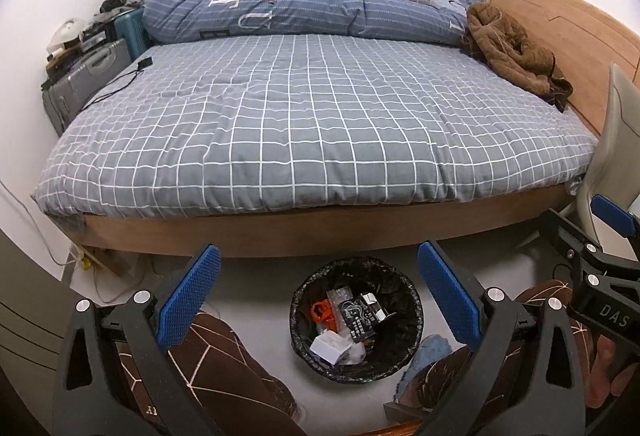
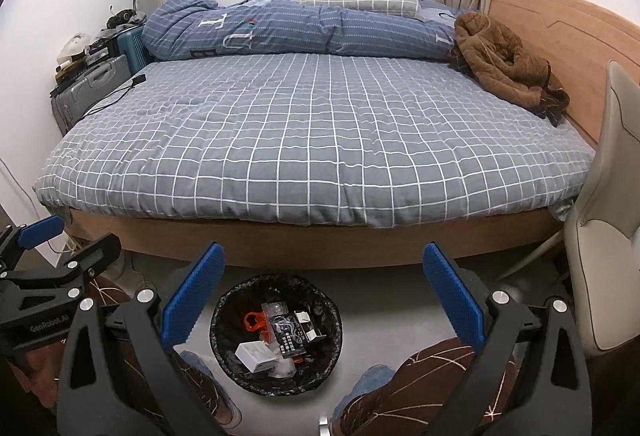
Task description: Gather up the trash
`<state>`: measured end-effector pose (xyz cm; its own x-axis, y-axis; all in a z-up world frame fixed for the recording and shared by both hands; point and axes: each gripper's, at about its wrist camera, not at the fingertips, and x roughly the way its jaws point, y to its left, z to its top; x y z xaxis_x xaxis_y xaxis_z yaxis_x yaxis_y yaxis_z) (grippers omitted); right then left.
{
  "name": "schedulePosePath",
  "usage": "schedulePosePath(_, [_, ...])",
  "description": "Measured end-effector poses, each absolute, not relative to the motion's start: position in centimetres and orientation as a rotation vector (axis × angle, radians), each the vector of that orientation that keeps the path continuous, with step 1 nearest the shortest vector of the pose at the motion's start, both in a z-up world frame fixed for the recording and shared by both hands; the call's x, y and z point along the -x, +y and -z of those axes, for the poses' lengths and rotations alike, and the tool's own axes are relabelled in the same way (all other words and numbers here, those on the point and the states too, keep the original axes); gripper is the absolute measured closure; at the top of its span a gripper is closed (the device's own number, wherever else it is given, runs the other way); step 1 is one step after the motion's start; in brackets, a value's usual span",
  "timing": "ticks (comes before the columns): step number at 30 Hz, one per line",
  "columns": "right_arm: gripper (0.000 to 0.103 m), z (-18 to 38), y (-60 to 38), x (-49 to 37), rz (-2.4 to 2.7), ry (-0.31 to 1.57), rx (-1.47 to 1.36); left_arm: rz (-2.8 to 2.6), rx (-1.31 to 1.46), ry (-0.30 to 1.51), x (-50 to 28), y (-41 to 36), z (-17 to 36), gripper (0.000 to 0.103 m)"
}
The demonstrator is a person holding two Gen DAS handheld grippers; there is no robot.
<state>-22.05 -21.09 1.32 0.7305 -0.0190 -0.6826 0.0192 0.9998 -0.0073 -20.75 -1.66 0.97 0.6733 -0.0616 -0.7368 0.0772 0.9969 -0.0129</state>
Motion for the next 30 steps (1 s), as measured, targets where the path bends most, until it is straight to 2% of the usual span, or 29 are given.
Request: schedulePosePath(30, [0.008, -1.01, -20.88, 22.14, 0.024, 0.745, -0.008, 0.086, -0.020, 0.827, 20.71, -1.47, -0.77, 0.006])
